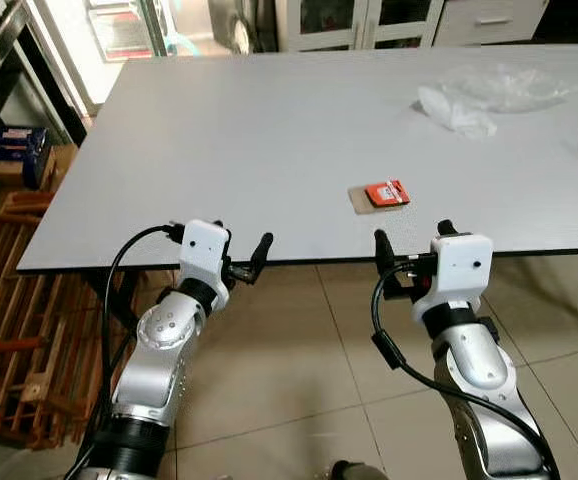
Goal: Picking trash to rubbish bin
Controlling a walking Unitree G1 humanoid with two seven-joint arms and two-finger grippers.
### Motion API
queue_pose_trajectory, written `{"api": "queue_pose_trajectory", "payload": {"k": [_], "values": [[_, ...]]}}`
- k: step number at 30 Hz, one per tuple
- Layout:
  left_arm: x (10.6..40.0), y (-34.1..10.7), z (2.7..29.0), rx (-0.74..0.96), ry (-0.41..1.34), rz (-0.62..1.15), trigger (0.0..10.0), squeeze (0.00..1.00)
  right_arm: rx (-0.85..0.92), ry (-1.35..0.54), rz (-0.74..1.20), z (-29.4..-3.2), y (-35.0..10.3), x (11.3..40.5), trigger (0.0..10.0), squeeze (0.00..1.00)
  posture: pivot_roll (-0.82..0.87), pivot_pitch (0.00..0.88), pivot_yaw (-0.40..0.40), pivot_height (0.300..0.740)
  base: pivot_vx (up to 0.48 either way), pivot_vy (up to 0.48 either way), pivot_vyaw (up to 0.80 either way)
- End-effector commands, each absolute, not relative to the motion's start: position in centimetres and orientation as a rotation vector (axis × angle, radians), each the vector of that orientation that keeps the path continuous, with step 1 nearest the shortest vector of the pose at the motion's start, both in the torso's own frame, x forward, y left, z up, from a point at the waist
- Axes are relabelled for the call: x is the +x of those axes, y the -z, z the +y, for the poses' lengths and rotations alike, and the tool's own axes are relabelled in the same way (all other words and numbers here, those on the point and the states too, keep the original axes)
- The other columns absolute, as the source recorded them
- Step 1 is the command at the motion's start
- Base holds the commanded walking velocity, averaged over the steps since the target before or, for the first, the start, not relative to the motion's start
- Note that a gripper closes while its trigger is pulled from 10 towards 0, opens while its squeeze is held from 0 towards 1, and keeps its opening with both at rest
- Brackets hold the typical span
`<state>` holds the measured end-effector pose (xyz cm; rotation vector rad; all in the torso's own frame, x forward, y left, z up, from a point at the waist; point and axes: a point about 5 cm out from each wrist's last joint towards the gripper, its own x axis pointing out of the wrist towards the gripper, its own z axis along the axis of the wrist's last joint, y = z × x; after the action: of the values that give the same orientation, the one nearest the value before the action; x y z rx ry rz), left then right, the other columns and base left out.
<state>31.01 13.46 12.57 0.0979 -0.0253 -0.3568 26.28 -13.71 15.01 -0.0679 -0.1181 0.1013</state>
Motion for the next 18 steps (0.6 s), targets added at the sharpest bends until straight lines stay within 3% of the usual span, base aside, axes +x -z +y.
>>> {"api": "queue_pose_trajectory", "payload": {"k": [1,9,12,18], "values": [[30.99,-12.97,13.66,0.098,0.352,-0.045,10.0,0.00,-0.070,-0.111,-0.128,-13.45,-15.12,26.26,10.0,0.00,-0.06,0.119,0.050,0.740,0.000,0.000,0.00],[30.93,-13.01,13.59,0.101,0.365,-0.048,10.0,0.00,-0.079,-0.110,-0.128,-13.43,-15.11,26.33,10.0,0.00,-0.06,0.122,0.050,0.740,0.437,0.000,0.00],[30.96,-12.89,13.69,0.100,0.352,-0.040,10.0,0.00,-0.080,-0.112,-0.126,-13.35,-15.05,26.32,10.0,0.00,-0.06,0.123,0.049,0.740,0.389,-0.276,0.00],[30.87,-12.88,13.65,0.103,0.359,-0.045,10.0,0.00,-0.083,-0.113,-0.124,-13.38,-15.02,26.30,10.0,0.00,-0.06,0.124,0.048,0.740,0.000,0.000,0.00]]}}
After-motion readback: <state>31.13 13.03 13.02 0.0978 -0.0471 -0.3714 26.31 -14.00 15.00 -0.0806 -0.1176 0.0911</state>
